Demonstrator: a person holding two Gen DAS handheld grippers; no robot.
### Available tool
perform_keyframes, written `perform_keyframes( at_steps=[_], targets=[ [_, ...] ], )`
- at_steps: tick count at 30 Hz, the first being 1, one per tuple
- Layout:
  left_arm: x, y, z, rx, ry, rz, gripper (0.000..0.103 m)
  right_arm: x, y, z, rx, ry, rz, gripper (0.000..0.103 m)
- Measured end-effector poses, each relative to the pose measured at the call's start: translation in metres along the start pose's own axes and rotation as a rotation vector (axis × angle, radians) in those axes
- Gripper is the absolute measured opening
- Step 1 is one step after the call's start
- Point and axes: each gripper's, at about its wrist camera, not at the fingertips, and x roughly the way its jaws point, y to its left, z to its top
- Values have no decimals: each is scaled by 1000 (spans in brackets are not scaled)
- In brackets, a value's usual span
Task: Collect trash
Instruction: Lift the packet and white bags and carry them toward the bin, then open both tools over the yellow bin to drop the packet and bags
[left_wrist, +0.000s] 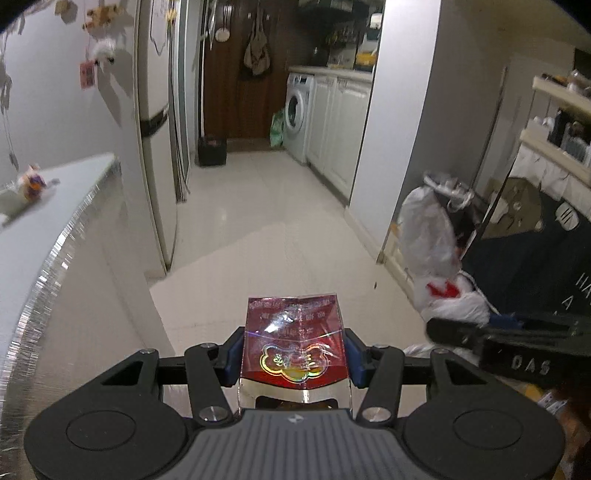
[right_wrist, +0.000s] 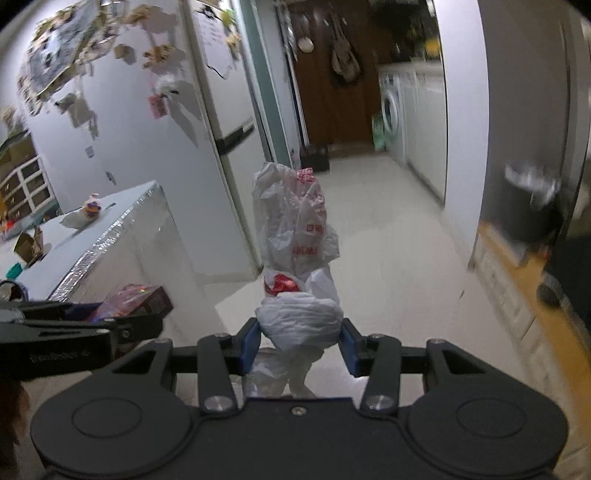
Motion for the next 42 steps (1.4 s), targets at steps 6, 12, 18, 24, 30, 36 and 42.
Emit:
perform_keyframes(
  at_steps=[6, 12, 18, 24, 30, 36, 42],
  targets=[
    [55, 10, -9, -7, 95, 27, 54, 60, -14, -24, 15, 105, -31, 46],
    [114, 26, -29, -39, 200, 41, 54, 114, -28, -45, -18, 238, -70, 46],
    [162, 37, -52, -60, 313, 24, 54, 164, -40, -65, -11, 363, -80, 46],
    [200, 45, -72, -29, 429, 12, 54, 206, -38, -84, -56, 486, -96, 47],
    [233, 60, -94, -17, 560, -10, 54, 233, -32, -100, -109, 578, -95, 47],
    [255, 67, -111, 1, 646, -23, 54, 253, -27, -113, -149, 644, -88, 47],
    [268, 69, -124, 16, 708, -43, 54, 267, -21, -121, -183, 680, -70, 47]
  ],
)
